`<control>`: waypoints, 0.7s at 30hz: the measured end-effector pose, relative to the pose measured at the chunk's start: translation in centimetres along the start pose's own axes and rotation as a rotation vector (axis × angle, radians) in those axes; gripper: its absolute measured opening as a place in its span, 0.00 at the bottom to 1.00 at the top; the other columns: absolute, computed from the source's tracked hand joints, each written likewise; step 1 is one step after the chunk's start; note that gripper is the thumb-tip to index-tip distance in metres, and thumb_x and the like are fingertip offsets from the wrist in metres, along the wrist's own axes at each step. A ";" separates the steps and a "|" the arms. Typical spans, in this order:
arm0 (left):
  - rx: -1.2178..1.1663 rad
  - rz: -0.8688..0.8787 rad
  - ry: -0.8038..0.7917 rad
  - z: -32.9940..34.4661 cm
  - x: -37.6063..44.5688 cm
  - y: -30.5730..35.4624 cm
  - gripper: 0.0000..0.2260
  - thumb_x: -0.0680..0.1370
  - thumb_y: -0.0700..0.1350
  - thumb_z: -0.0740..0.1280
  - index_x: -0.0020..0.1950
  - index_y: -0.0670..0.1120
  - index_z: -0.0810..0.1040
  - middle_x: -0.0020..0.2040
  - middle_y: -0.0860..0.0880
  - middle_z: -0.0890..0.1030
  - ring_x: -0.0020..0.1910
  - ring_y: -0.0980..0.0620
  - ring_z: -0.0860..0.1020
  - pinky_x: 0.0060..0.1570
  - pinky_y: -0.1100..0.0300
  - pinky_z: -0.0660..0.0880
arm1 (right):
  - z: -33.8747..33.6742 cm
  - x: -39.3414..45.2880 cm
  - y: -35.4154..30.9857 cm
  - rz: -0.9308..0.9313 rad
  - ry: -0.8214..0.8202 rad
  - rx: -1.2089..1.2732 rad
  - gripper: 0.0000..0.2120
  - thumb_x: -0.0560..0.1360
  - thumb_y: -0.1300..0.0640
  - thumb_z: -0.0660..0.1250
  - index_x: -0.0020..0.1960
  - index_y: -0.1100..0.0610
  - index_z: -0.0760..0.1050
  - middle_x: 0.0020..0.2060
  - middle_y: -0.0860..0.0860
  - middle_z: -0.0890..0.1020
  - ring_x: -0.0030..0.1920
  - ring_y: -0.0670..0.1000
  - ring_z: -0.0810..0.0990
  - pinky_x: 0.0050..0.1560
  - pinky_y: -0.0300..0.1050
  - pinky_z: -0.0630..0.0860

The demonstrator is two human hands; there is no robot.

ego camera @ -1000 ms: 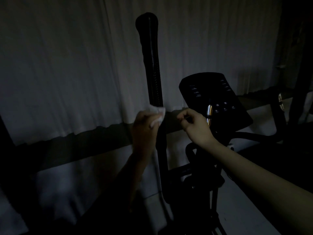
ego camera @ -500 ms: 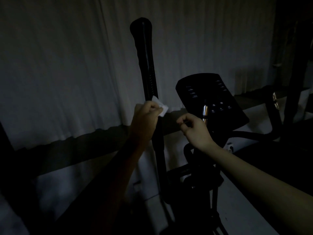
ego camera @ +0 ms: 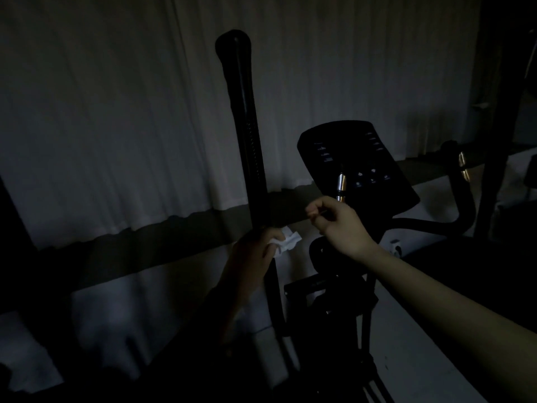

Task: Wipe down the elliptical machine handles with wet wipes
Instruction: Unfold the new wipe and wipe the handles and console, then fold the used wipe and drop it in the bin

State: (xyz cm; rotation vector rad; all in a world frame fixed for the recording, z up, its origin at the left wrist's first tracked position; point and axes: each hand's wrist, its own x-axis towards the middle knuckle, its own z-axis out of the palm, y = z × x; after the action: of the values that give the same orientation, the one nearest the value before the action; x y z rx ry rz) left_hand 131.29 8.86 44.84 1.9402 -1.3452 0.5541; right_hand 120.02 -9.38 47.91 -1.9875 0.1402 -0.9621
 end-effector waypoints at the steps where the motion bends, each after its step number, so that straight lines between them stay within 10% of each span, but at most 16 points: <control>1: -0.040 -0.047 -0.016 0.0 0.0 0.7 0.09 0.78 0.38 0.64 0.54 0.49 0.79 0.51 0.58 0.78 0.50 0.62 0.75 0.49 0.74 0.70 | -0.5 -0.2 0.1 0.001 -0.005 0.006 0.11 0.75 0.68 0.65 0.48 0.52 0.78 0.42 0.46 0.81 0.42 0.37 0.78 0.45 0.31 0.73; 8: -0.252 -0.159 -0.105 2.2 -0.8 5.4 0.08 0.76 0.45 0.63 0.47 0.59 0.74 0.50 0.58 0.81 0.51 0.58 0.79 0.49 0.54 0.77 | -4.2 -2.9 1.7 0.033 -0.184 0.022 0.11 0.76 0.66 0.66 0.49 0.52 0.80 0.45 0.48 0.83 0.49 0.43 0.80 0.54 0.37 0.75; 14: -0.306 -0.105 -0.095 5.3 0.2 10.3 0.08 0.77 0.37 0.67 0.48 0.50 0.76 0.43 0.62 0.78 0.45 0.69 0.76 0.42 0.75 0.69 | -8.3 -5.9 3.4 0.134 -0.293 0.040 0.07 0.79 0.59 0.66 0.54 0.56 0.82 0.49 0.52 0.84 0.50 0.47 0.82 0.52 0.40 0.76; 21: -0.506 -0.039 -0.121 8.4 0.3 12.8 0.08 0.74 0.33 0.67 0.49 0.45 0.76 0.45 0.50 0.80 0.44 0.53 0.80 0.41 0.62 0.76 | -12.2 -9.8 3.3 0.245 -0.223 -0.028 0.08 0.74 0.59 0.73 0.51 0.60 0.81 0.47 0.59 0.84 0.48 0.54 0.82 0.54 0.53 0.78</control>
State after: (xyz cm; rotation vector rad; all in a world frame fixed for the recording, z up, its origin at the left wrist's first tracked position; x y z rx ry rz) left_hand 119.10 -0.36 43.35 1.5940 -1.3600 0.0608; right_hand 105.85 -15.20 43.36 -2.0319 0.2665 -0.5814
